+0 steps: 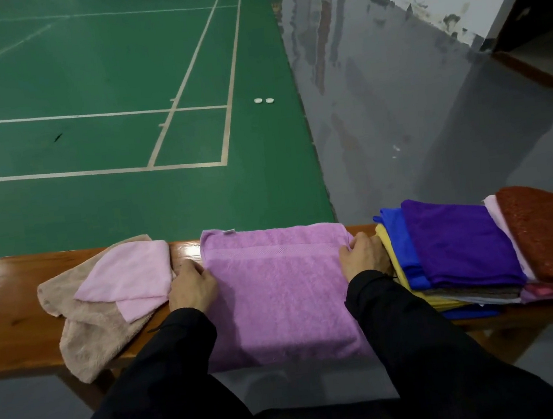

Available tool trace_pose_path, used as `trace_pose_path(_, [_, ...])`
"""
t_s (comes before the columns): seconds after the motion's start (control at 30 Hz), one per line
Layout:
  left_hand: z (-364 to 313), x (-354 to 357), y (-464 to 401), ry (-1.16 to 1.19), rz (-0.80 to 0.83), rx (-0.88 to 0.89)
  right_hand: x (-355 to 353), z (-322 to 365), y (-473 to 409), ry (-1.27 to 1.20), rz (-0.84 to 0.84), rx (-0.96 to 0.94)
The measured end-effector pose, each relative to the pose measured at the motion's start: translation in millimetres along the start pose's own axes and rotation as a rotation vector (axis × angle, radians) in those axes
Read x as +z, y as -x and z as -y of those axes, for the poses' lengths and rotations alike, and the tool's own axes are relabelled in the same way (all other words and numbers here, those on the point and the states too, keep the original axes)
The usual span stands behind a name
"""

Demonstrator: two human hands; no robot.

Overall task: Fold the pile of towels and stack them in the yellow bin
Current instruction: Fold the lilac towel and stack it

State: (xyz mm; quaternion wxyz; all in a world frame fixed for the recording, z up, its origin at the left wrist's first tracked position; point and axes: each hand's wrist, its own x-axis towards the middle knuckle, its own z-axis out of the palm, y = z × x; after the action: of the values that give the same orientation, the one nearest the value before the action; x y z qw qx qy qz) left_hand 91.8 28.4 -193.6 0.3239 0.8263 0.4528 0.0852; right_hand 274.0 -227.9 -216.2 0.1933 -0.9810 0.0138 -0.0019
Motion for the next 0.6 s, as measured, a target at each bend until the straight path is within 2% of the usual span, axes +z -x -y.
trace_pose_path(0.2, [-4.0,0.0,3.4,0.094,-0.022,-0.022,-10.2,11.1,-14.5,-0.119,0.189,0.144])
trace_pose_path(0.37, [-5.9,-1.6,-0.2,0.123,0.076,-0.023,-16.6,17.3,-13.3,0.04,0.084,0.012])
trace_pose_path(0.5, [-3.9,-3.0,-3.5,0.1,0.114,-0.007,-21.3,16.8,-8.9,0.201,0.07,-0.125])
trace_pose_path(0.6, [-5.7,-7.2,-1.0,0.098,0.142,-0.013,-23.1,13.6,-3.5,0.268,0.033,-0.148])
